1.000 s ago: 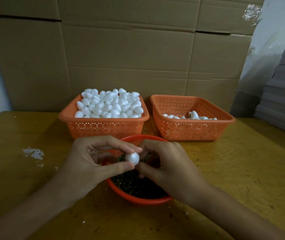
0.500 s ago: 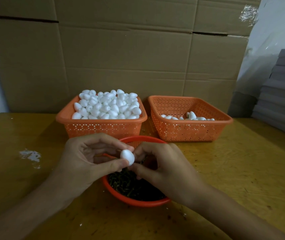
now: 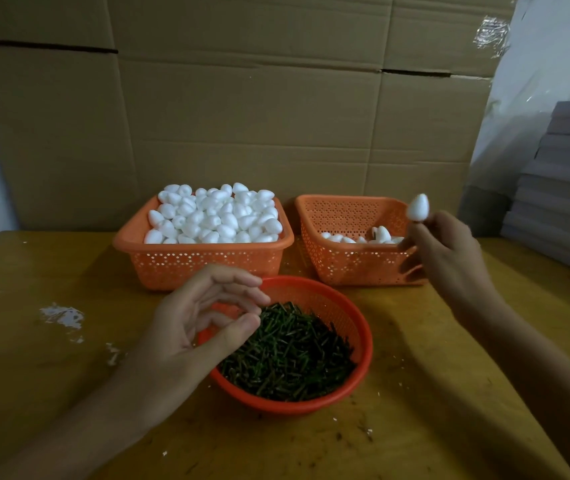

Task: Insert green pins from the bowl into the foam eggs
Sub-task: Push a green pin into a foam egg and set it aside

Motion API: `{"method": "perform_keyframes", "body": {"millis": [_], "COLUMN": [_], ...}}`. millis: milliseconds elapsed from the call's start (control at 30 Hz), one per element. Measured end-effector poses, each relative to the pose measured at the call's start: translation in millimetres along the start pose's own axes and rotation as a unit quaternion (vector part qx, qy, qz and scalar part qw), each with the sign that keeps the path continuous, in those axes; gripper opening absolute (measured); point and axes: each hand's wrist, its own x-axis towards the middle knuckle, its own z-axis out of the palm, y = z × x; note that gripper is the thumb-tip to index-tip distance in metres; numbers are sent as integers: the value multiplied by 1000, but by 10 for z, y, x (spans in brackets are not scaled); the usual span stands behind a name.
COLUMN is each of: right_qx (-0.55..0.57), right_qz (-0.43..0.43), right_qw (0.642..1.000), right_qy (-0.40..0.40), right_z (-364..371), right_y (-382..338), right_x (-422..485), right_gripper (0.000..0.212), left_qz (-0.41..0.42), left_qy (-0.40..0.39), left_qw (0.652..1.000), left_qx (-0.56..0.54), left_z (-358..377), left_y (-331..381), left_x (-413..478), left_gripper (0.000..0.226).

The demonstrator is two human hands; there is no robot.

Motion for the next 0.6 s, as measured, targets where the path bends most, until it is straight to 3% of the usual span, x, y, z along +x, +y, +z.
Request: {"method": "perform_keyframes", "body": {"millis": [233,433,600], "right_qx": [-185,-180,-223], "right_qz": [-8,1,-123], "right_qw": [982,983,962], "right_qy": [32,41,102], "right_z": [-98,-86,4], "right_y": [279,365,107], "right_x": [183,232,99], "right_gripper": [34,32,25], "left_qz": [-4,4,11], "left_qy": [-5,-15,-8], "left_qw": [1000,1000,1000], "left_qx": [13,25,26], "left_z": [-19,-16,-24], "left_y": [-26,-22,-36], "left_x": [5,1,10], "left_gripper": [27,22,18]}}
